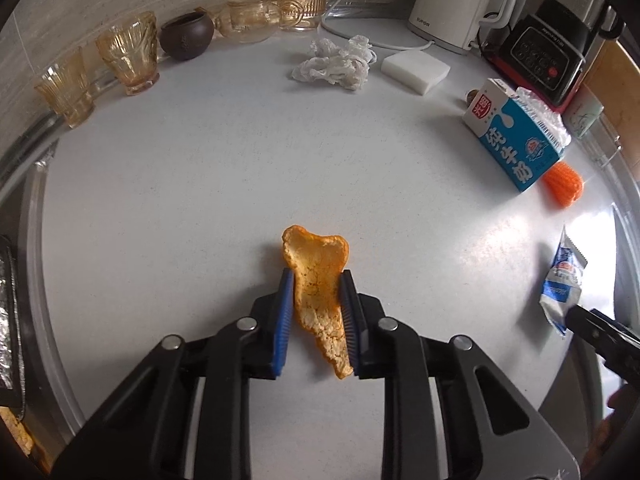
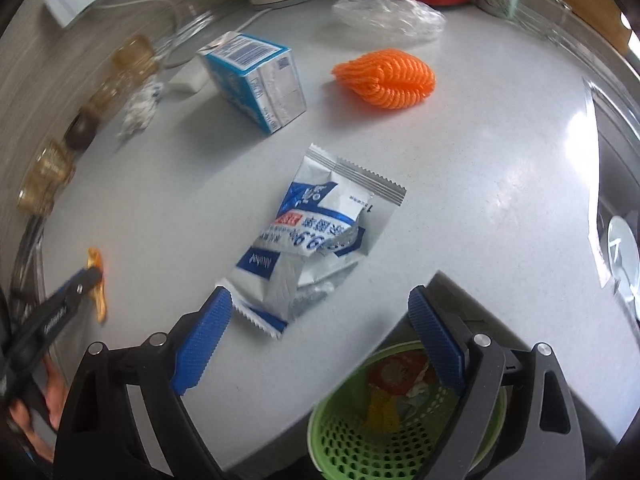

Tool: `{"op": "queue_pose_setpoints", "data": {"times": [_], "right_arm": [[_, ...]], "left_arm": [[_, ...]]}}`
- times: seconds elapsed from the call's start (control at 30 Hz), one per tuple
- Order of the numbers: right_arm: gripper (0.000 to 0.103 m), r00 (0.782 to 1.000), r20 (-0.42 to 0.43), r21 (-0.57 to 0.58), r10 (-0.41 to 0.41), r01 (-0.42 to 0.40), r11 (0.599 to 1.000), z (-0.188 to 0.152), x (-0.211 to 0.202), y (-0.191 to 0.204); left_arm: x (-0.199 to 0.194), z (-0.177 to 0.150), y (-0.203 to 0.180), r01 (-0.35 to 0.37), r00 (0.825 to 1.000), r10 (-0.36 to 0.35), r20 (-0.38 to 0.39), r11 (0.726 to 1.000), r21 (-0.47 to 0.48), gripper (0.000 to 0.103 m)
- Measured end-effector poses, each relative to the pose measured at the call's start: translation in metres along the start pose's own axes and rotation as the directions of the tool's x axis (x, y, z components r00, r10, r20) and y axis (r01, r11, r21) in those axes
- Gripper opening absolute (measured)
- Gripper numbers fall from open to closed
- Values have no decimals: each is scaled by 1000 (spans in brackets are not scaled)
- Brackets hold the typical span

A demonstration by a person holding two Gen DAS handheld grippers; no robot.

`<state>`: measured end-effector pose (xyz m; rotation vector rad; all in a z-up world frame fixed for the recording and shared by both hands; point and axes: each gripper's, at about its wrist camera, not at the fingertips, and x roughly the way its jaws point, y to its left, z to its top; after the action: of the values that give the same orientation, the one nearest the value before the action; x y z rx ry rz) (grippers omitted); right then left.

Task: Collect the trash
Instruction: 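Grasp the orange peel with the left tool while the right tool grasps the white-blue wrapper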

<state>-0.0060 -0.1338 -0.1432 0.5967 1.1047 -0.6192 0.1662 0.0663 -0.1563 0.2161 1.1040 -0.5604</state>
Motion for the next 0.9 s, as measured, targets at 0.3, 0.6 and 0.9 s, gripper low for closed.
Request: {"op": "queue_pose_setpoints", "data": {"times": [0.3,0.6,0.9], "right_arm": [[89,997,17,70,-69,68,995,26,25,16],[44,994,67,-47,-90,93,995,36,31,41],[22,995,85,-136,-53,64,989,28,20,42]], "left_arm": [[-3,-4,3,25,1000,-25,2,1000,-4,21],[-4,-5,5,33,999,-33,7,999,-3,21],[-14,-12,19,40,999,-40,15,999,-31,19]]}}
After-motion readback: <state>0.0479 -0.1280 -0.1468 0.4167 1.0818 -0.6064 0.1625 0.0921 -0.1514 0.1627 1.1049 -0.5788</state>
